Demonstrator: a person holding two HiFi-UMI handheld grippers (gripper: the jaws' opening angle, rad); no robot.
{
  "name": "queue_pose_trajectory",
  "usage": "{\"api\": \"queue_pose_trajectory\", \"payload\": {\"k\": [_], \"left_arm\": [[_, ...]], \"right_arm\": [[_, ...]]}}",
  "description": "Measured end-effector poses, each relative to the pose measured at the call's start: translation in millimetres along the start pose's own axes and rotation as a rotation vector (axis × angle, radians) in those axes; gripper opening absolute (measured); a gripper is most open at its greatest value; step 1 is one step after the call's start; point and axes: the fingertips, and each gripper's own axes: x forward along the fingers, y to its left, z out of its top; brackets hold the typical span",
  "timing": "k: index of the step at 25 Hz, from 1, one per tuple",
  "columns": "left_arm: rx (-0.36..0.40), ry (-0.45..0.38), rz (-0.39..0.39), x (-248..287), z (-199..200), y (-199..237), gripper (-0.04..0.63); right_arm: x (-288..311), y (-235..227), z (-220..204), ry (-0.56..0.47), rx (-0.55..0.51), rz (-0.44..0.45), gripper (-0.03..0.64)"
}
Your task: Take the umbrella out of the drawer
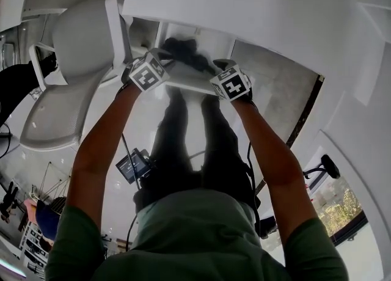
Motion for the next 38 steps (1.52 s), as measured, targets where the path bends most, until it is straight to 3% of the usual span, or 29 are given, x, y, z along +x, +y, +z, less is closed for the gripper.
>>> {"api": "queue_pose_trajectory", "payload": {"k": [10, 19, 32, 38], "left_arm": [[0.024, 0.098, -0.01, 41.8, -28.3, 14.3, 0.127], [0.083, 0.172, -0.005, 78.2, -44.6, 24.2, 0.233], [0.244, 0.281, 0.03, 114.2, -68.7, 33.7, 0.41], [0.318, 0.298, 0.035, 129.0, -62.7, 36.6, 0.434]], "right_arm": [[51.1, -14.2, -33.2, 0.115, 0.007, 0.024, 0.227], [84.4, -21.2, -51.3, 0.161, 0.015, 0.031, 0.261], [122.0, -18.5, -73.3, 0.242, 0.003, 0.041, 0.302], [134.3, -20.1, -72.9, 0.256, -0.03, 0.052, 0.305]]}}
